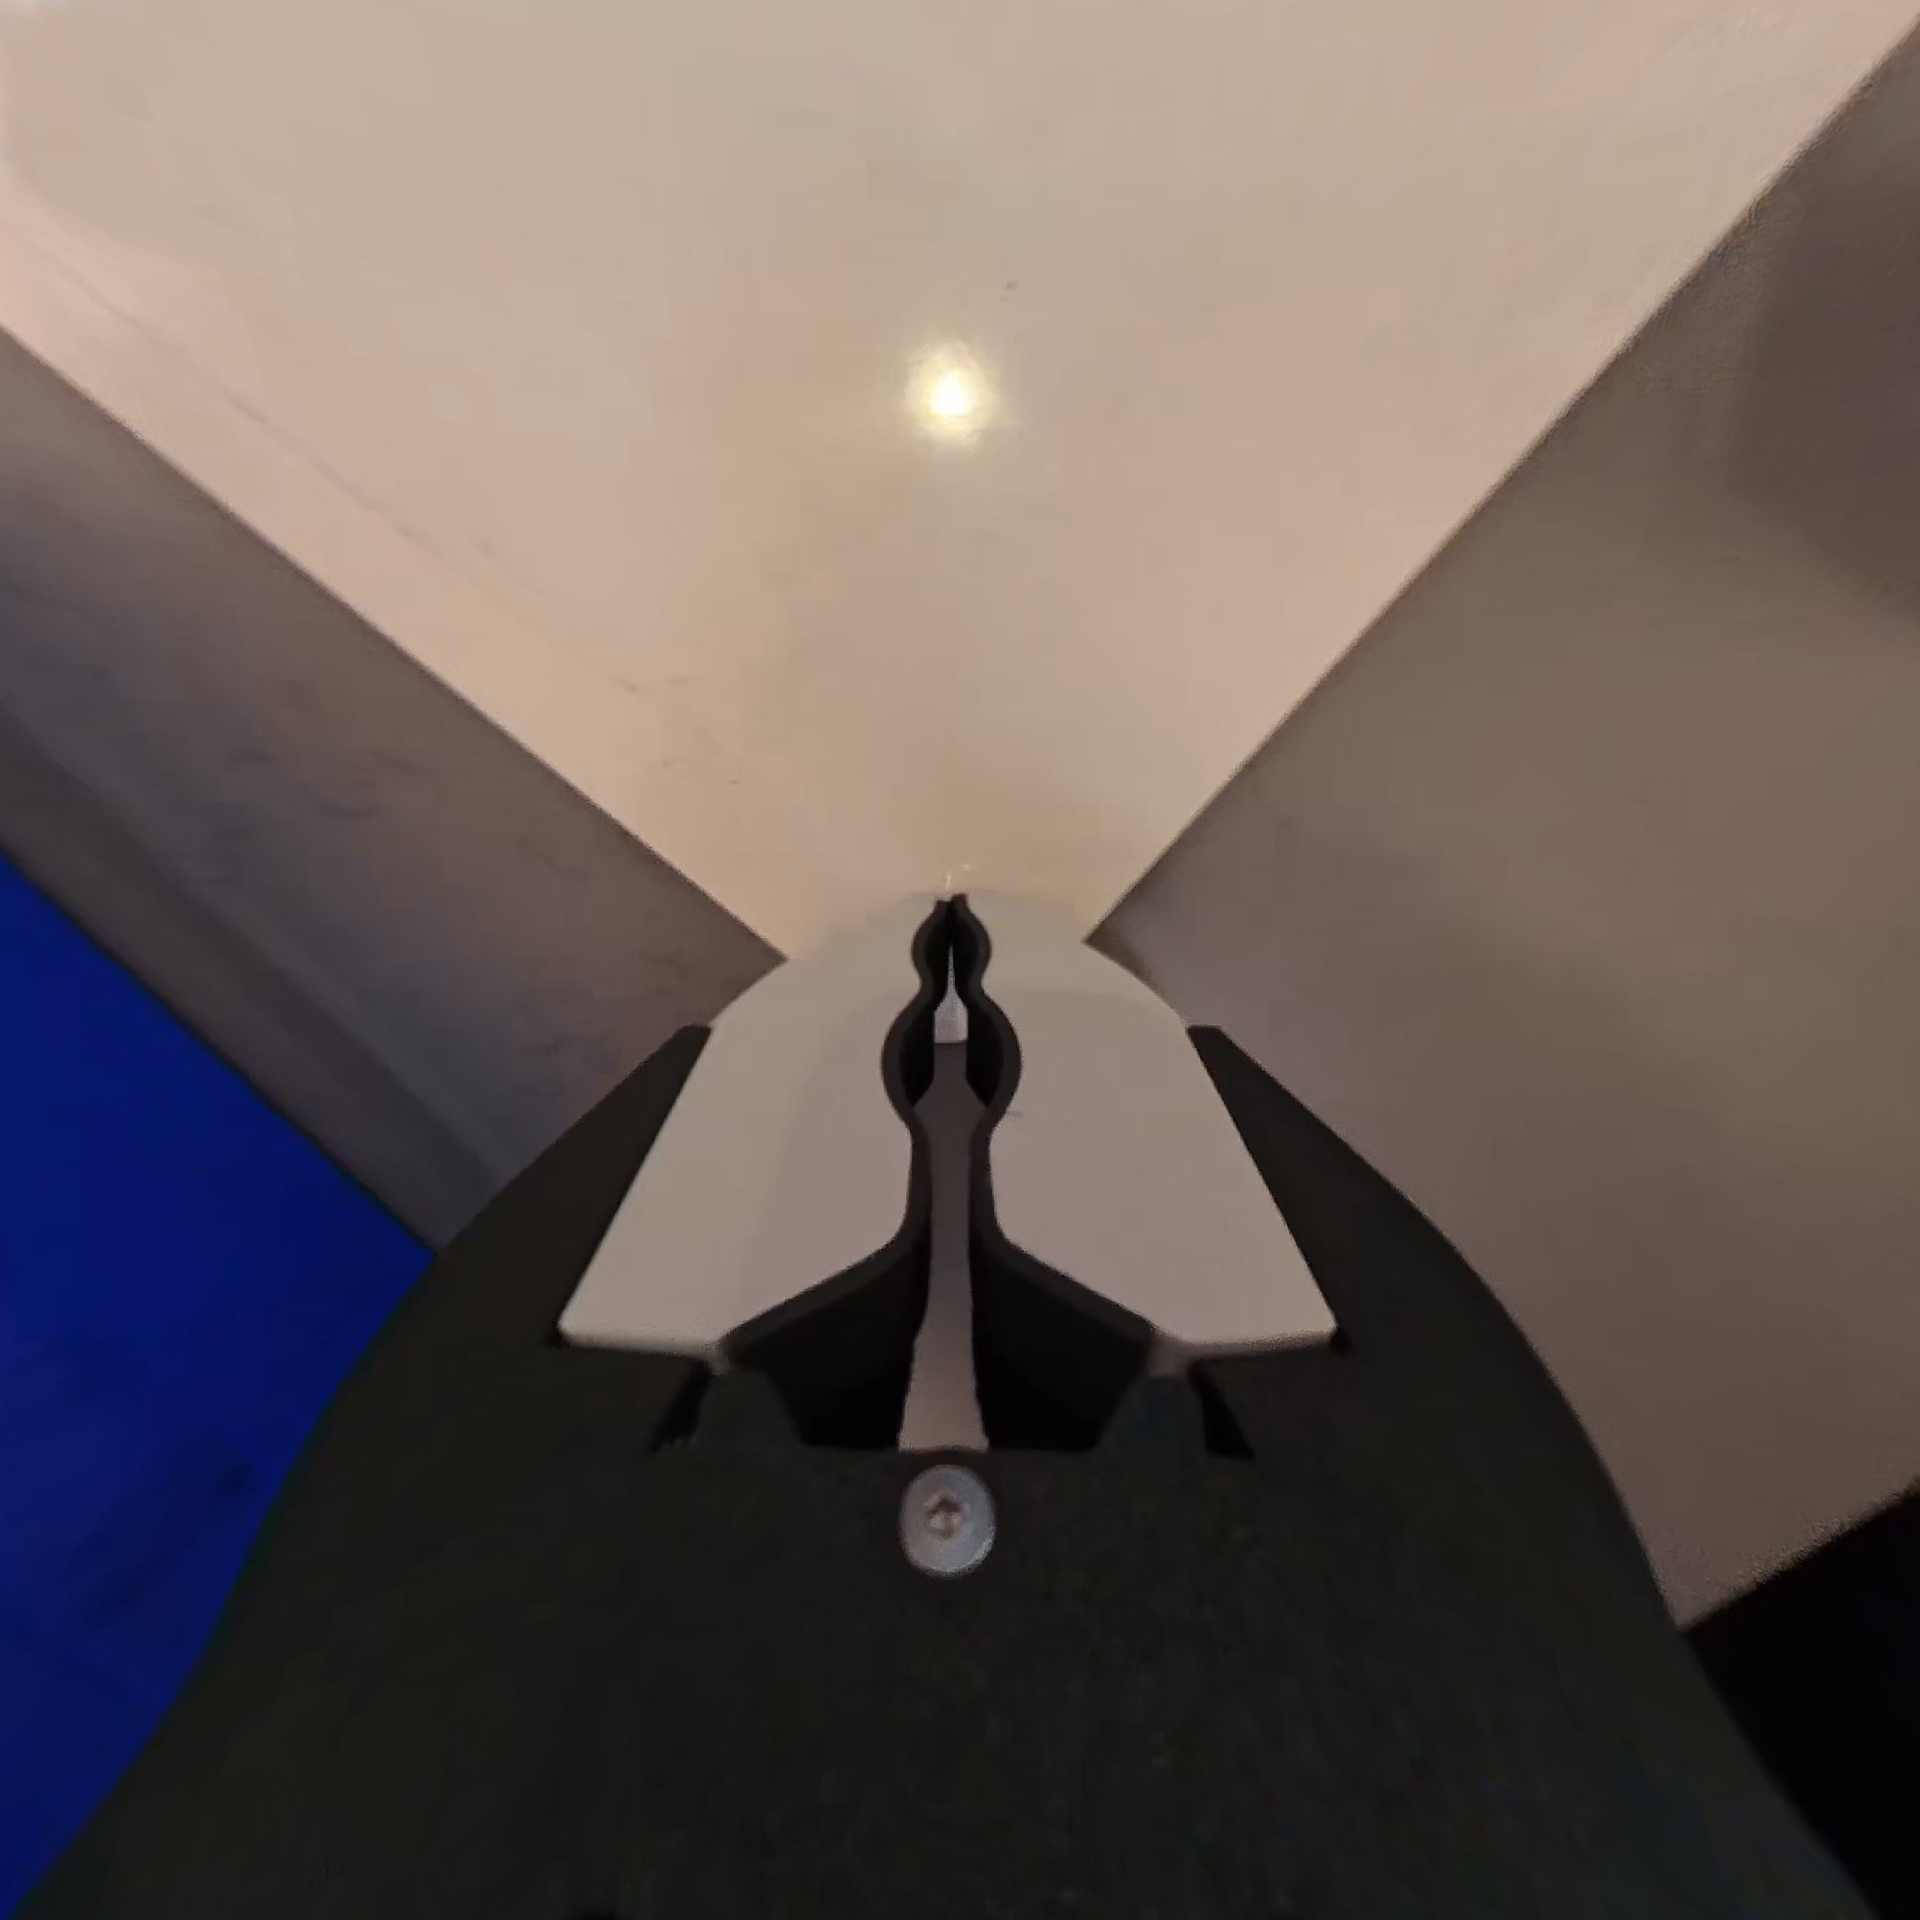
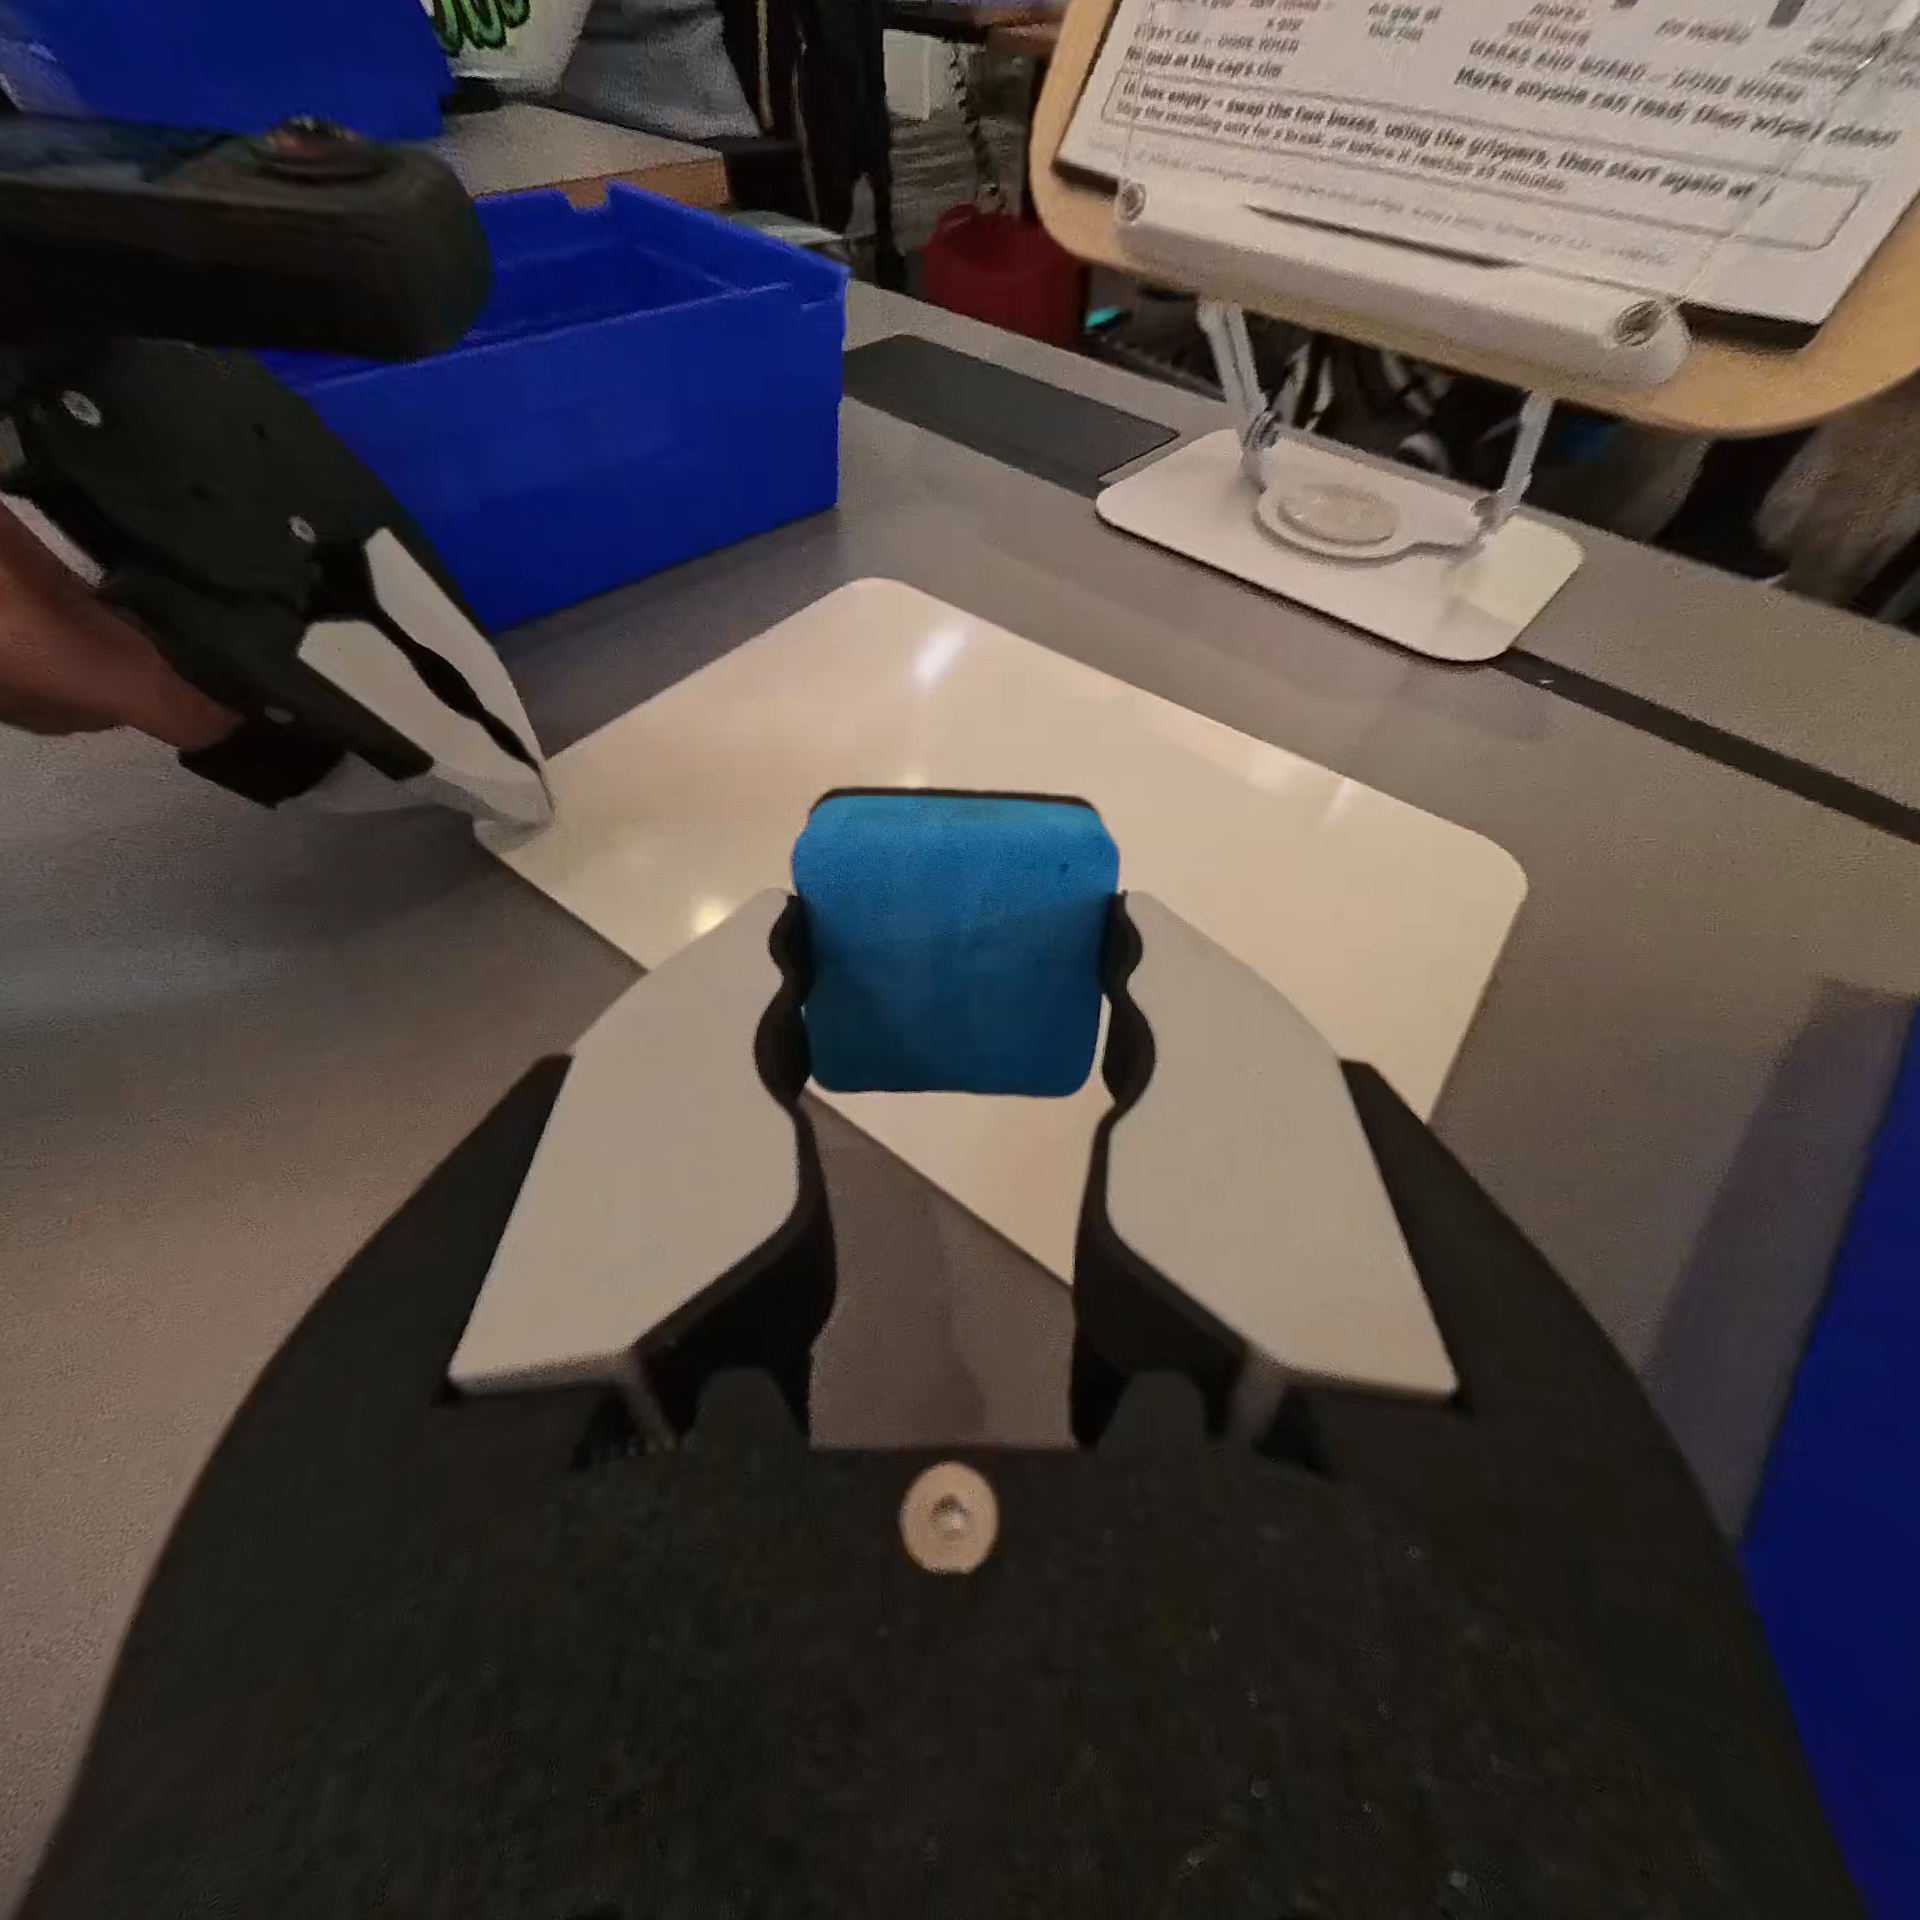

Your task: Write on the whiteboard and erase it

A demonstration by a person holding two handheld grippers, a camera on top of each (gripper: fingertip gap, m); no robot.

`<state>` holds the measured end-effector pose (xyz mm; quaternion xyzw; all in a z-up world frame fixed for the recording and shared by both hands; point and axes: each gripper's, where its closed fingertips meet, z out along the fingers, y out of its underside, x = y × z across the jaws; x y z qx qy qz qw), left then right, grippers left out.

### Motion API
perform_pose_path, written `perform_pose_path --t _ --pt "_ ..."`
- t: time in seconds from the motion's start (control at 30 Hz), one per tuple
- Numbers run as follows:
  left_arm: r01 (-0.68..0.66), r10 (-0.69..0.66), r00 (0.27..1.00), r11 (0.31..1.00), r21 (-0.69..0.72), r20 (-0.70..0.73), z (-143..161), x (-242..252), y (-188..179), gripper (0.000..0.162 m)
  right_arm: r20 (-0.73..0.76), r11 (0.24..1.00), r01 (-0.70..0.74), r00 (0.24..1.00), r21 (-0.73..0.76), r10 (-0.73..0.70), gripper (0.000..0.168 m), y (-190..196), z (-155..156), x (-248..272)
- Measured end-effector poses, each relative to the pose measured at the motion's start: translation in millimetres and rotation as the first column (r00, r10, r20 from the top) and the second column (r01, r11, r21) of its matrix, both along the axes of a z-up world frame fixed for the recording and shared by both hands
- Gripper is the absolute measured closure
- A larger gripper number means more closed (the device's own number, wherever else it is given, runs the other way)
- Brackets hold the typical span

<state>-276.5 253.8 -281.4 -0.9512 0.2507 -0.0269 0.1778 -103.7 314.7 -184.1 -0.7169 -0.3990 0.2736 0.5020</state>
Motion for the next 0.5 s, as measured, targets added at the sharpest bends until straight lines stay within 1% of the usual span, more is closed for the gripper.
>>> perform_pose_path --t 0.03,0.13,0.17,0.27,0.33,0.5 --pt "-0.017 0.017 1.0 1.0 0.022 -0.011 0 -2 2 0.162 0.005 0.999 0.027 1.0 0.041 -0.027 0.115 -4 -1 8" --pt "-0.072 0.071 0.997 0.994 0.085 0.011 0 -3 4 0.162 -0.013 0.991 0.092 0.996 0.094 -0.091 0.114 -11 0 26" --pt "-0.085 0.085 0.996 0.991 0.105 0.013 0 -3 5 0.162 -0.018 0.989 0.115 0.993 0.096 -0.113 0.115 -12 -4 32" --pt "-0.104 0.104 0.995 0.984 0.142 0.011 0 -2 6 0.162 -0.007 0.992 0.111 0.994 0.056 -0.111 0.114 -12 -14 38" --pt "-0.112 0.112 0.994 0.982 0.154 0.011 0 -2 7 0.162 -0.047 0.992 0.119 0.992 0.048 -0.117 0.114 -10 -10 40" --pt "-0.127 0.126 0.992 0.973 0.191 0.016 0 -1 8 0.162 -0.035 0.992 0.121 0.992 0.036 -0.12 0.114 -8 -14 43"
